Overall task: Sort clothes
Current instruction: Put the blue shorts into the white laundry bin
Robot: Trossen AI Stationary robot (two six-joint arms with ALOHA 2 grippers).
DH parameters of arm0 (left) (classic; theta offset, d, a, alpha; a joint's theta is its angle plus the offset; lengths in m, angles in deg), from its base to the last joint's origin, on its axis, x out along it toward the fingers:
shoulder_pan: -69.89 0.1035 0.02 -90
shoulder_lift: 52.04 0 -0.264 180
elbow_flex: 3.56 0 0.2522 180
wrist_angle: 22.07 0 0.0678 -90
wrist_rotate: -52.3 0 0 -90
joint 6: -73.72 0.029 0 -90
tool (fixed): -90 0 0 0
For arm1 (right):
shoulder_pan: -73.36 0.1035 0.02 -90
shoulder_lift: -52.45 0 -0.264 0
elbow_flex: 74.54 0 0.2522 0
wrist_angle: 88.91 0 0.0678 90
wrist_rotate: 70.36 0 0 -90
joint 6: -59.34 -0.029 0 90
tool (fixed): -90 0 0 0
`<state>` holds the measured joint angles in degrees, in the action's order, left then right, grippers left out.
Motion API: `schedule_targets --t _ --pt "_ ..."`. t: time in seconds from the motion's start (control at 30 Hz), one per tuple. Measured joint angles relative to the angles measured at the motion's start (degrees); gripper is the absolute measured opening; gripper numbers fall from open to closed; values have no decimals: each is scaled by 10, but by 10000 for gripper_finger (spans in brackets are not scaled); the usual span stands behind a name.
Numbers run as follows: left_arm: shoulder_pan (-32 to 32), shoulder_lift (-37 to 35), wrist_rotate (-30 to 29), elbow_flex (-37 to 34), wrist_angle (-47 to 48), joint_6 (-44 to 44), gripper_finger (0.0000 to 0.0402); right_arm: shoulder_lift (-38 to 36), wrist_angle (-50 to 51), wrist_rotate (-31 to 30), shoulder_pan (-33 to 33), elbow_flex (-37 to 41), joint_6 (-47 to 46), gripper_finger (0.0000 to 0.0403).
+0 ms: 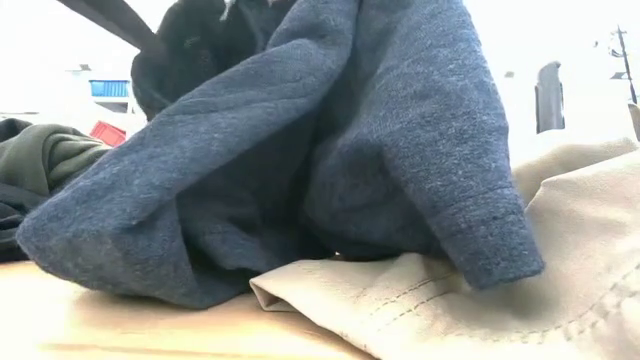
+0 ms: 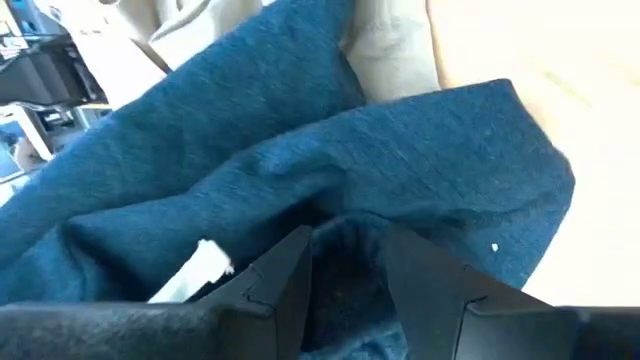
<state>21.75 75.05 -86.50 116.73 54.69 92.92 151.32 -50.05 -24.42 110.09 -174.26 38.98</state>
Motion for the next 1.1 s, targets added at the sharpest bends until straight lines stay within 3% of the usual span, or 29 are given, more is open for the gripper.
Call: schedule_targets --t 0.1,0.23,0.47,0.63,1.0,1.1 --pt "5 0 21 1 38 -40 137 0 -1 7 0 0 0 0" --pt "25 0 98 -1 85 -109 137 0 -5 7 0 0 0 0" --pt "29 0 155 -1 86 -62 137 0 -5 9 -3 0 0 0" --pt "30 0 117 -1 112 -71 137 0 -5 9 -3 0 0 0" --pt "59 0 112 -40 115 -69 137 0 -8 9 -3 0 0 0" --pt "58 0 79 -48 114 -79 125 0 -8 9 -3 0 1 0"
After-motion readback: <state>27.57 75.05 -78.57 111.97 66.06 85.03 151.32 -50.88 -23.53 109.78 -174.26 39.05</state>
